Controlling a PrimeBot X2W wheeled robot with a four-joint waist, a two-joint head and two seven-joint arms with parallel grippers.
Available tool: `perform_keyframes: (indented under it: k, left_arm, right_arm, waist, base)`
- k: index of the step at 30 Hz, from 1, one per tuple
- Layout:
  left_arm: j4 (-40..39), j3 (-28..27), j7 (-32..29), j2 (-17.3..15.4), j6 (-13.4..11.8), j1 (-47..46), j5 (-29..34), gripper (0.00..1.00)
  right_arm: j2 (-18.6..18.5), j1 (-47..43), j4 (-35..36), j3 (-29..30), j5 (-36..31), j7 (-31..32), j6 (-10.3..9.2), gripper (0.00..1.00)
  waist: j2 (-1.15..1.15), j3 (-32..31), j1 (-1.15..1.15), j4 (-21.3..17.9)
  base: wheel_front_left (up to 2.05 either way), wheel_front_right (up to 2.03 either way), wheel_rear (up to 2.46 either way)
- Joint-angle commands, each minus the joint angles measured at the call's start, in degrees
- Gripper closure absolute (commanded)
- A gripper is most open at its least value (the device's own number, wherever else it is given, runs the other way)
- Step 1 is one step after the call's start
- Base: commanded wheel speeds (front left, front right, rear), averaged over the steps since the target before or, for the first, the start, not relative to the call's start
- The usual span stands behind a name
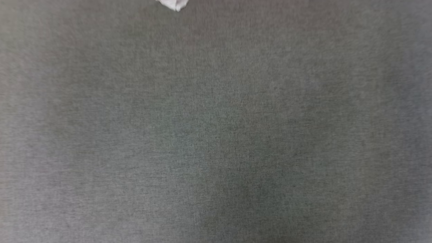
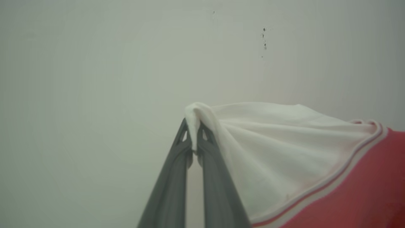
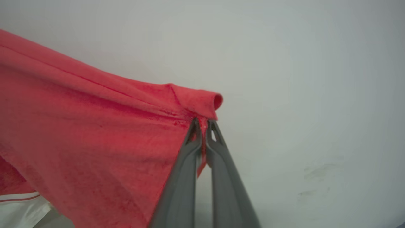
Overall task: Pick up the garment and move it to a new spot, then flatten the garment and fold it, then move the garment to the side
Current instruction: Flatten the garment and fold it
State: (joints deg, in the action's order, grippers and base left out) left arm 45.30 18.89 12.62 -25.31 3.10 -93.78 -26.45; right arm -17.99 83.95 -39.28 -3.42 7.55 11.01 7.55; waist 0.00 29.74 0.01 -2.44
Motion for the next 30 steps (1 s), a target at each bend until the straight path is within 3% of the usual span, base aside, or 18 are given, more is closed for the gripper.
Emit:
perform_keyframes:
  k: [1,7,14,22,30]
  left_arm:
    - [0.72,-0.14,0.40,-0.47,0.07,-0.93,0.15,1.00]
    - [3.54,0.14,1.35,1.29,0.84,-1.16,-0.67,1.00]
    - [7.56,0.39,2.19,3.15,1.93,2.70,-1.92,1.00]
    - [9.27,-0.22,2.60,5.08,3.40,14.94,-4.72,1.00]
    - [5.84,-2.42,2.67,4.73,3.96,35.74,-8.88,1.00]
  right_arm:
    - [-0.14,1.17,-1.03,-0.01,-0.33,-0.92,-0.12,1.00]
    - [0.94,3.66,-5.59,-1.62,0.32,-3.46,-0.11,1.00]
    - [2.34,2.60,-11.12,-4.38,2.22,-5.74,-0.11,1.00]
    - [2.07,-6.26,-14.59,-8.83,6.77,-9.01,-0.10,1.00]
    - [-0.49,-22.78,-12.04,-14.36,13.75,-10.23,-0.11,1.00]
  waist:
    - [0.00,4.32,-0.01,-0.08]
    - [0.00,7.34,-0.01,0.14]
    - [0.00,6.44,-0.01,0.58]
    - [0.00,-2.12,-0.01,1.99]
    - [0.00,-13.27,-0.01,2.96]
  base:
    - [0.00,0.00,0.00]
    - [0.00,0.00,0.00]
    - [0.00,0.00,0.00]
    - [0.00,0.00,0.00]
    - [0.00,0.00,0.00]
